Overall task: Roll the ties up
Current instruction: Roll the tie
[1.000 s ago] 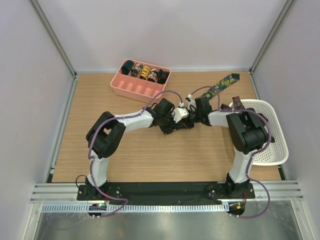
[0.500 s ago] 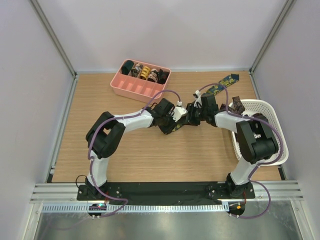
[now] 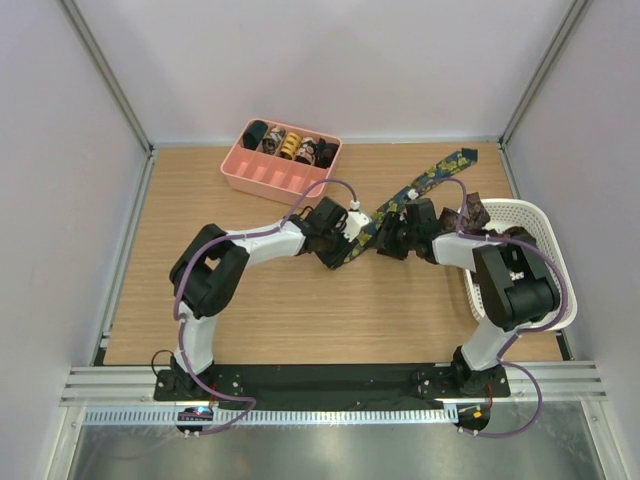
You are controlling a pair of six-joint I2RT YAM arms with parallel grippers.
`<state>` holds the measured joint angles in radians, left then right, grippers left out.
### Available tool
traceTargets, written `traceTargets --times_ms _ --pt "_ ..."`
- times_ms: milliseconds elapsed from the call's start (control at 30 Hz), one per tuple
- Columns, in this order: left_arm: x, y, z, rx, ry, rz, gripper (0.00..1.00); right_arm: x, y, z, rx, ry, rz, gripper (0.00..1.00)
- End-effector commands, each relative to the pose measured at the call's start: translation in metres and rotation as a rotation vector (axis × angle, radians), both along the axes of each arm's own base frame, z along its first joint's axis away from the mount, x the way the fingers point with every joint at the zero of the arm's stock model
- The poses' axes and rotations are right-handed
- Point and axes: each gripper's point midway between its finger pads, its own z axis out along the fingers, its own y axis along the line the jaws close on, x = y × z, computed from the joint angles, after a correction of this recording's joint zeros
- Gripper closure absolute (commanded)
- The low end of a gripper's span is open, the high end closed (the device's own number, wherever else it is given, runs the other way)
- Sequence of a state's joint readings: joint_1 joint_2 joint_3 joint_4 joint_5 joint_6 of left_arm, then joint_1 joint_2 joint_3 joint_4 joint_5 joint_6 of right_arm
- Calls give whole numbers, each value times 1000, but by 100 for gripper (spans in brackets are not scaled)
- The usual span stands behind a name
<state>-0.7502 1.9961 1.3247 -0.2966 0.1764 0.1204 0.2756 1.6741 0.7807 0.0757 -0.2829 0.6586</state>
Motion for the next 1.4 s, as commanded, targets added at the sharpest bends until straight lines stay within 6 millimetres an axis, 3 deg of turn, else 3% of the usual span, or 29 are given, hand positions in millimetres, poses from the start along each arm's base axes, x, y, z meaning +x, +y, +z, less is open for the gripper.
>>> traceTargets --times_ms 0,133,267,433,700,1067,1367 --pt "-24 21 -18 65 102 6 71 20 11 -3 63 -16 -40 50" --pt "-25 21 -18 64 103 -1 71 32 28 -4 100 -17 -37 55" --pt "-24 20 -16 62 102 -5 71 43 36 5 131 -51 -55 80" --pt "-25 21 -13 63 102 -10 70 58 40 19 129 -81 -51 89" --pt "-30 21 -11 57 116 -9 69 65 33 41 119 -151 -83 92" --pt "-32 20 -8 33 117 -4 64 71 29 23 75 -118 -85 94" --pt "-30 15 -8 7 114 -14 53 67 32 19 75 -109 -74 94"
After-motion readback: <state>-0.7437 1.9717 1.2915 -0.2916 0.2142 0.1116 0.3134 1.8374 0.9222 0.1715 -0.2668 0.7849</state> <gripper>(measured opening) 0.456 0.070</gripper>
